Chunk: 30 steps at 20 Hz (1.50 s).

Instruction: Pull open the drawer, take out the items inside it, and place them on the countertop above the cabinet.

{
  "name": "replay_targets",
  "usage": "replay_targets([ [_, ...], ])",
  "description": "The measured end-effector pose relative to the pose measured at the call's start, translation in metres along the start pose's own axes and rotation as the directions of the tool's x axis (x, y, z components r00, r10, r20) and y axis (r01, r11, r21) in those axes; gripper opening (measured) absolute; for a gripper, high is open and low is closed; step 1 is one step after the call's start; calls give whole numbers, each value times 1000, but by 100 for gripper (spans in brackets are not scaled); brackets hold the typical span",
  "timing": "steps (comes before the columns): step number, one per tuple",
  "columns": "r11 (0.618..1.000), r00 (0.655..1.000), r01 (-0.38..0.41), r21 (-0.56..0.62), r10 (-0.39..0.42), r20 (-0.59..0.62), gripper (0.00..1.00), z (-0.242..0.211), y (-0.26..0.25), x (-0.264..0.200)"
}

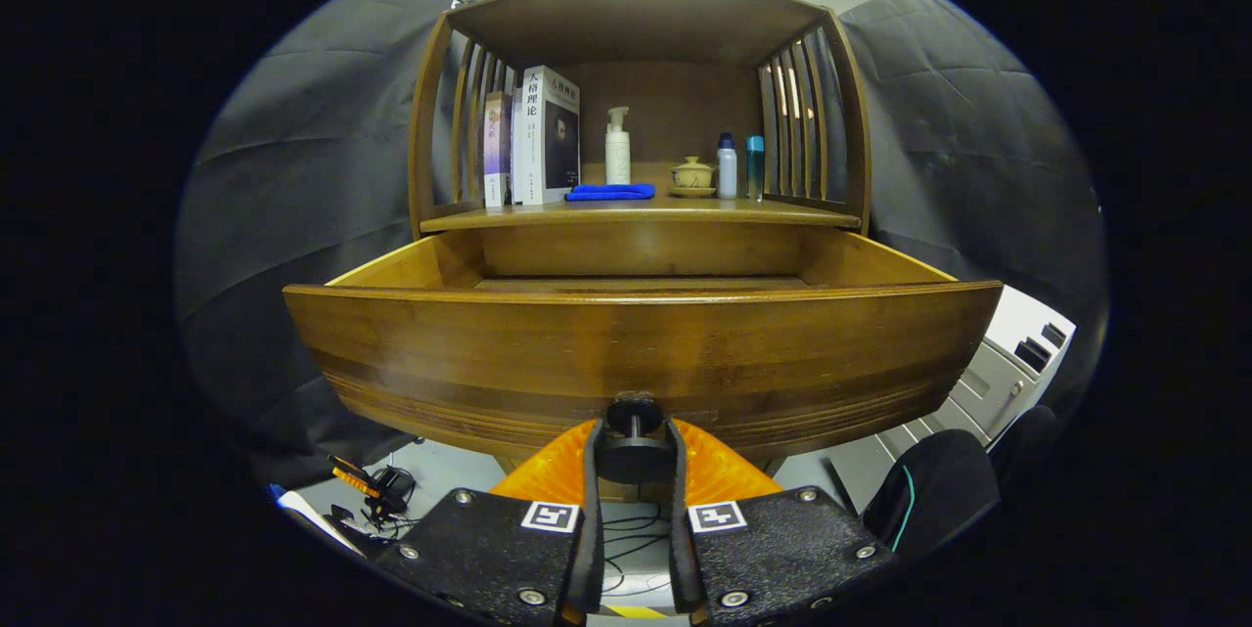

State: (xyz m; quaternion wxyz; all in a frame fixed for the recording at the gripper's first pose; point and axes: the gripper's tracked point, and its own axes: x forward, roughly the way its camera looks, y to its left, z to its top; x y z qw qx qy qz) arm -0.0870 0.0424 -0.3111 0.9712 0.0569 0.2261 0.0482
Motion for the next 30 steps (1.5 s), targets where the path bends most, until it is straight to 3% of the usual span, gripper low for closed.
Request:
replay_targets([
  [1, 1000, 1000, -2, -4, 2, -3, 27, -1, 0, -2],
  [5, 1000, 1000, -27, -4, 27, 0, 58, -1, 4, -8],
  [10, 995, 986, -97, -13, 98, 132, 98, 59, 10, -32],
  [16, 999, 992, -43, 4, 42, 118, 98, 140, 1, -15],
  [21, 998, 999, 20, 64, -23, 34, 98, 176, -15, 17],
  [27, 991, 985, 120, 57, -112, -134, 98, 170, -35, 60],
  [30, 988, 952, 151, 28, -138, -272, 98, 148, -36, 81],
])
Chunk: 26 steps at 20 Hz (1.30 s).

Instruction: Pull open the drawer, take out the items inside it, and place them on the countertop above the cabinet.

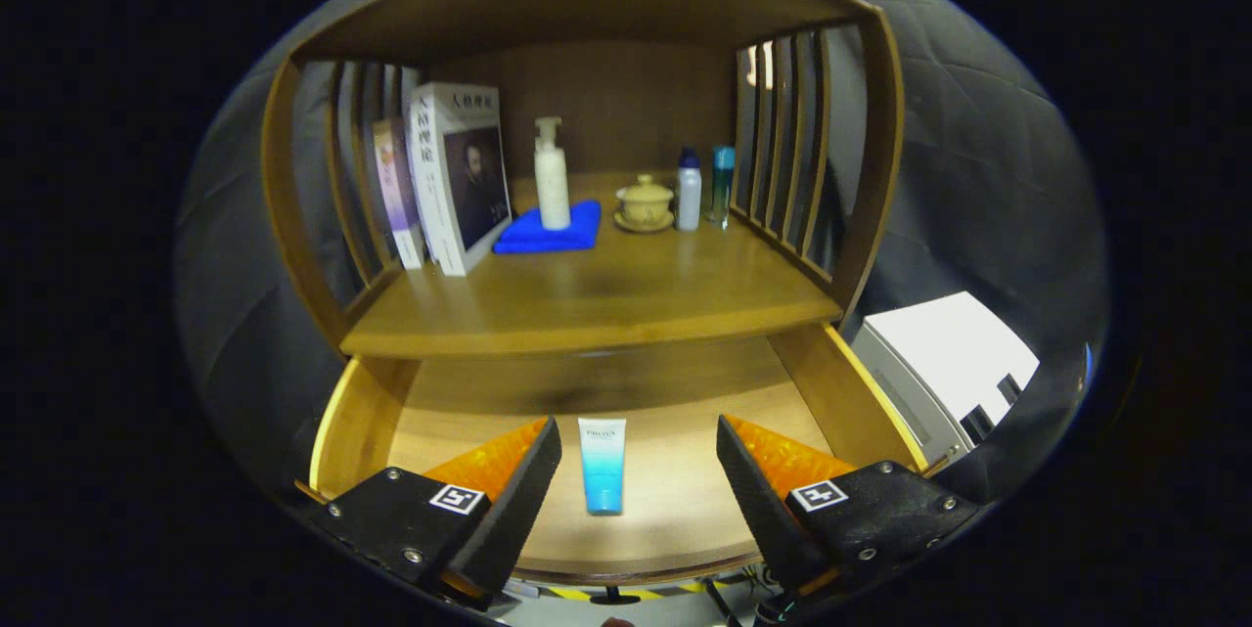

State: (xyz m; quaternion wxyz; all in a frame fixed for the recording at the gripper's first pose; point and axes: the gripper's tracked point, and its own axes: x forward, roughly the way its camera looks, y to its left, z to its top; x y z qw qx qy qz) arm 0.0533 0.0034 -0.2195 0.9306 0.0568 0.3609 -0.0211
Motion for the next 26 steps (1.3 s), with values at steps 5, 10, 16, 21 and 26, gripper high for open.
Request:
replay_targets([
  [5, 1000, 979, 15, 6, -13, -206, 98, -36, 19, 41],
  [10, 999, 938, -5, -48, -12, -348, 98, -72, 34, 71],
  [16, 999, 900, 19, -32, -31, -435, 94, -93, 28, 93],
  [21, 999, 867, 23, -49, -44, -497, 82, -107, 22, 104],
  [26, 1000, 851, 20, 11, -11, -525, 65, -116, 27, 108],
])
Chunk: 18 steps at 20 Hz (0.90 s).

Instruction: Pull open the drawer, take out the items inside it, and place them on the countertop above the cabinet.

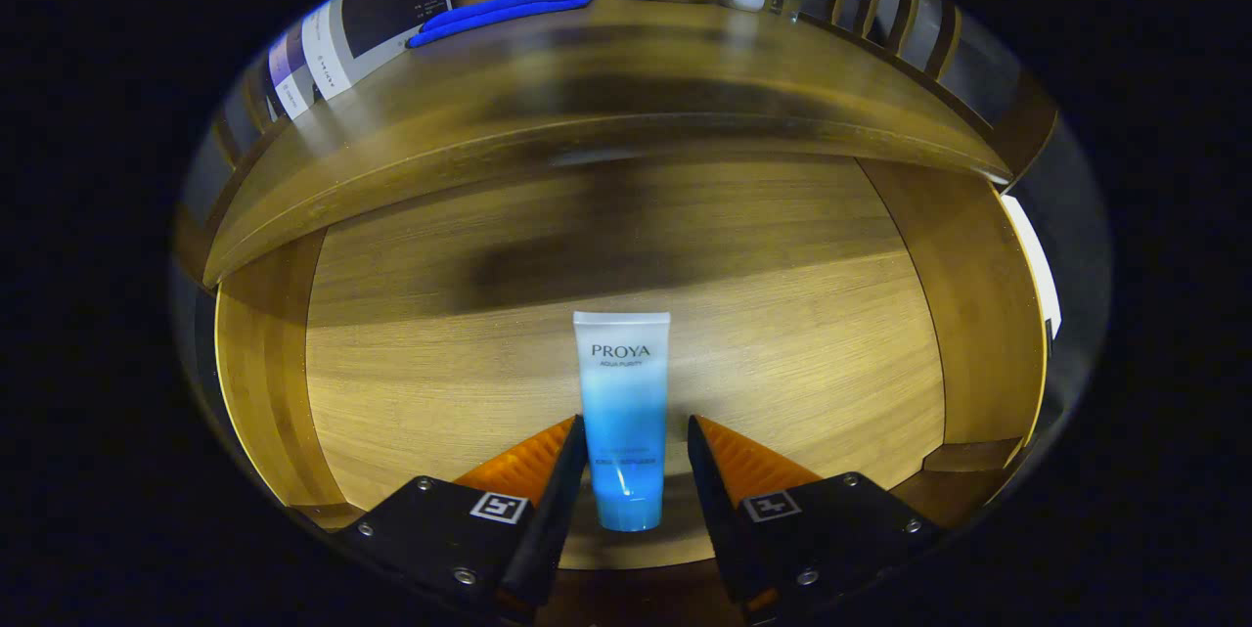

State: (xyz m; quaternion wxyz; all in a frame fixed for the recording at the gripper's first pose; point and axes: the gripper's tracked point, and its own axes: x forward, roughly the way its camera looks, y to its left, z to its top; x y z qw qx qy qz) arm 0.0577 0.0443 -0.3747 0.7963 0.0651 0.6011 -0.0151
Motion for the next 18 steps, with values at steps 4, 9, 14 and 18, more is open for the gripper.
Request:
replay_targets([
  [4, 1000, 1000, -10, 14, 10, 1, 52, 0, 3, 1],
  [9, 999, 999, 15, -36, -13, 51, 40, 1, 4, -3],
  [14, 994, 989, 30, -102, -14, 146, 37, 10, 14, -30],
  [18, 983, 974, 83, -164, -45, 220, 37, 3, 9, -60],
])
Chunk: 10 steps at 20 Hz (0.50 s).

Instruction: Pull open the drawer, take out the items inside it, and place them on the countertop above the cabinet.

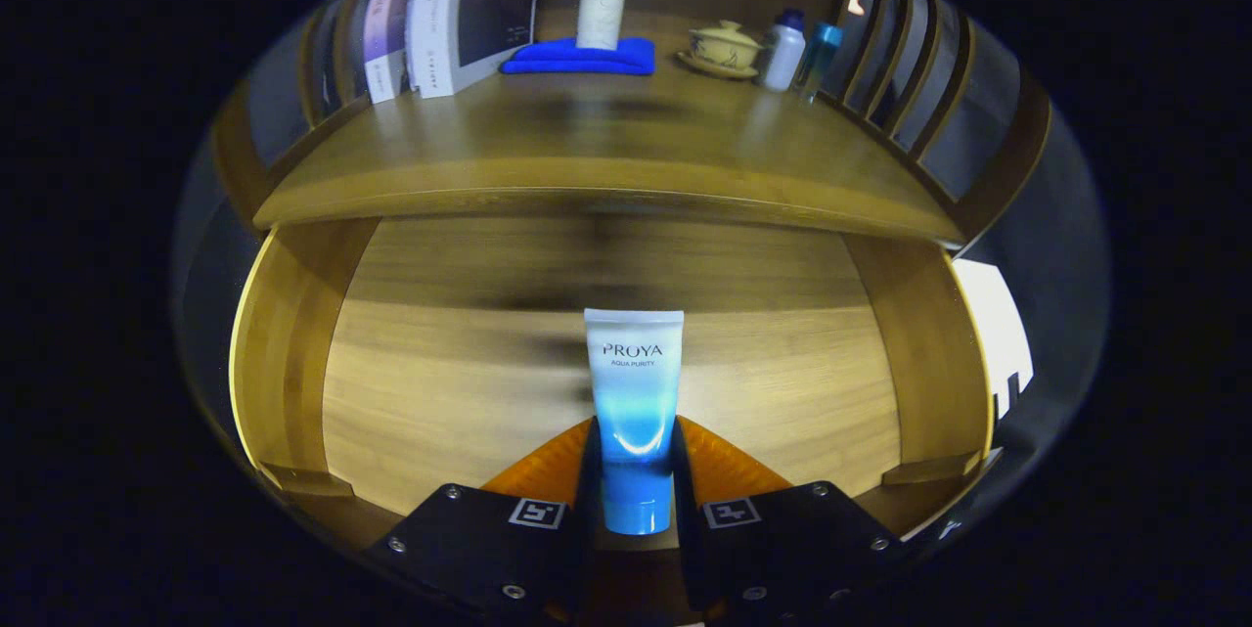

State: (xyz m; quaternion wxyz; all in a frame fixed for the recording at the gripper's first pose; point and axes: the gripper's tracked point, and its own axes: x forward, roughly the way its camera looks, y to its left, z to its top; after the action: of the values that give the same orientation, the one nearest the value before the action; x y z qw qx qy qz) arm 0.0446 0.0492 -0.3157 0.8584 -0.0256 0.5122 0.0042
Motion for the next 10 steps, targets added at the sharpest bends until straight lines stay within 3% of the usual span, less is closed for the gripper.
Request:
replay_targets([
  [4, 1000, 994, 29, -2, -28, 104, 37, 23, -7, -34],
  [10, 999, 961, 53, 9, -54, 271, 37, 106, -10, -55],
])
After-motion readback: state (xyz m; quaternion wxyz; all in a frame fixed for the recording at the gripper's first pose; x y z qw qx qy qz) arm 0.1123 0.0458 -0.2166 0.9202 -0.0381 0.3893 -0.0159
